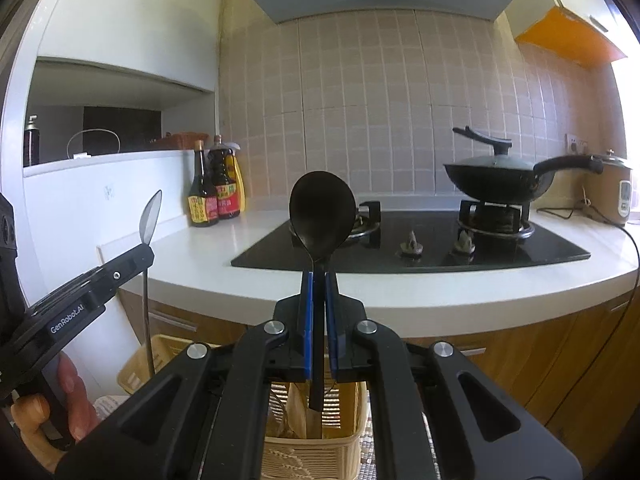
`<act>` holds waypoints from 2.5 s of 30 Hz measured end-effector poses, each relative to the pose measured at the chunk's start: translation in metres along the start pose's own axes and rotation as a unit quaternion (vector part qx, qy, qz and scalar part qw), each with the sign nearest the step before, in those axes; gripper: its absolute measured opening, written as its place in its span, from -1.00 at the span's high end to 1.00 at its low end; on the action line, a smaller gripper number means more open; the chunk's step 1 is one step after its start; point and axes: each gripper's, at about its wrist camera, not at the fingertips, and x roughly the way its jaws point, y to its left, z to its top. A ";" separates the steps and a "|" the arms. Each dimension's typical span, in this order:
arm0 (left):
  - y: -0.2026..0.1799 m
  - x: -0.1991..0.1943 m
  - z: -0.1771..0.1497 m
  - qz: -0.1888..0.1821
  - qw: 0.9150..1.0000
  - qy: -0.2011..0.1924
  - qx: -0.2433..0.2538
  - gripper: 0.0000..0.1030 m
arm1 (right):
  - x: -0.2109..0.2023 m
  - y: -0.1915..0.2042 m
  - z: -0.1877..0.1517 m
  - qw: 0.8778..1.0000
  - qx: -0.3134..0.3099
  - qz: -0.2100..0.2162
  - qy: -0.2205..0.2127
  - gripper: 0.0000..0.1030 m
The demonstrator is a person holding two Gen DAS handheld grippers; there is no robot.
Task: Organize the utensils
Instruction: 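Lift the black spoon with the right tool and drop it into the caddy, then move the open right tool back toward the chopsticks on the table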
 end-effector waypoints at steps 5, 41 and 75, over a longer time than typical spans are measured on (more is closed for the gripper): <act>0.001 0.005 -0.009 0.002 1.000 0.005 0.007 0.80 | 0.007 -0.001 -0.009 1.000 0.002 0.001 0.006 0.91; -0.016 -0.106 -0.020 -0.129 0.959 0.250 -0.039 0.20 | -0.120 0.004 -0.016 0.983 0.021 0.023 0.182 0.06; -0.071 -0.106 -0.193 -0.079 0.837 0.528 0.118 0.52 | -0.123 0.018 -0.131 0.868 0.124 0.089 0.473 0.26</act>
